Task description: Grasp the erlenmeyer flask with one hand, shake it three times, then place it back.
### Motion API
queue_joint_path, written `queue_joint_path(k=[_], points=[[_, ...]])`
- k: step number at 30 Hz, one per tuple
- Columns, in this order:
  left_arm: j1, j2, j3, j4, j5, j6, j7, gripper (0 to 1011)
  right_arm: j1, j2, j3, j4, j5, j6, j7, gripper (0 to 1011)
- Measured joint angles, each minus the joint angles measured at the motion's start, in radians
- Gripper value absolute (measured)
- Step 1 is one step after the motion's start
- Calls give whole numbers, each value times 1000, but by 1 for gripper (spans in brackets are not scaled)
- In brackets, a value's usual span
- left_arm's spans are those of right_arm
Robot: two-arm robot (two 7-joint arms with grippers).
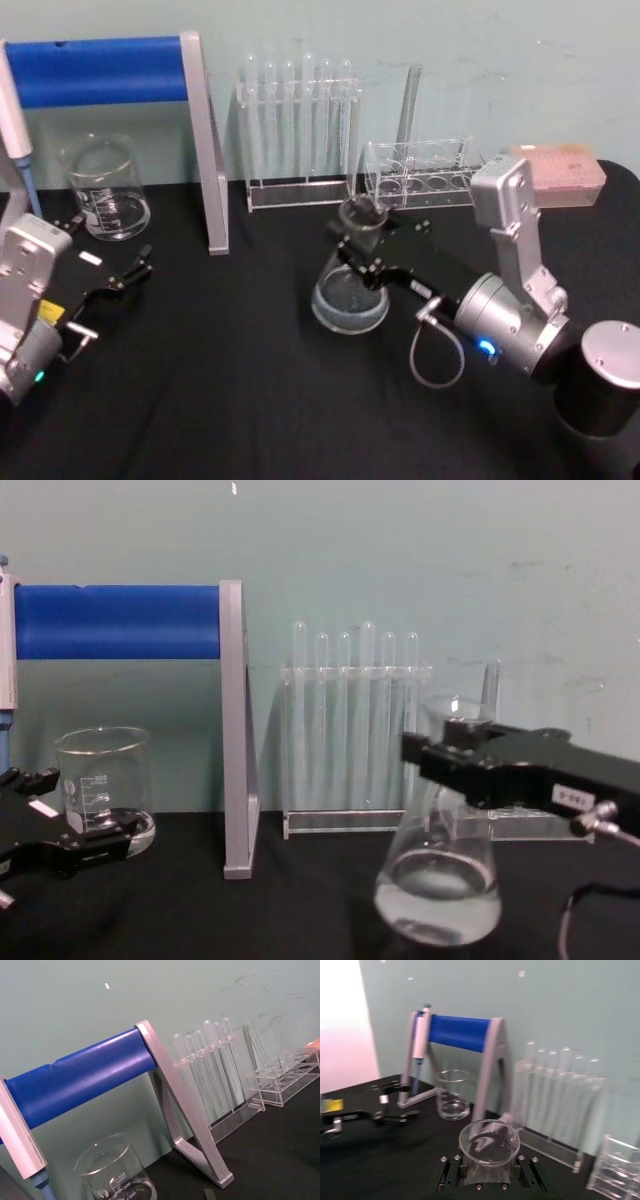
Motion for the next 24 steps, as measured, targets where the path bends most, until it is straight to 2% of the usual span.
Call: queue_joint_path(k=[10, 24], points=[[0, 0, 0, 0, 0, 0, 0, 1001, 39, -17, 55, 69, -28, -14, -44, 449], [0, 0, 0, 0, 0, 0, 0, 1001, 73, -42, 113, 141, -66, -24, -79, 449]])
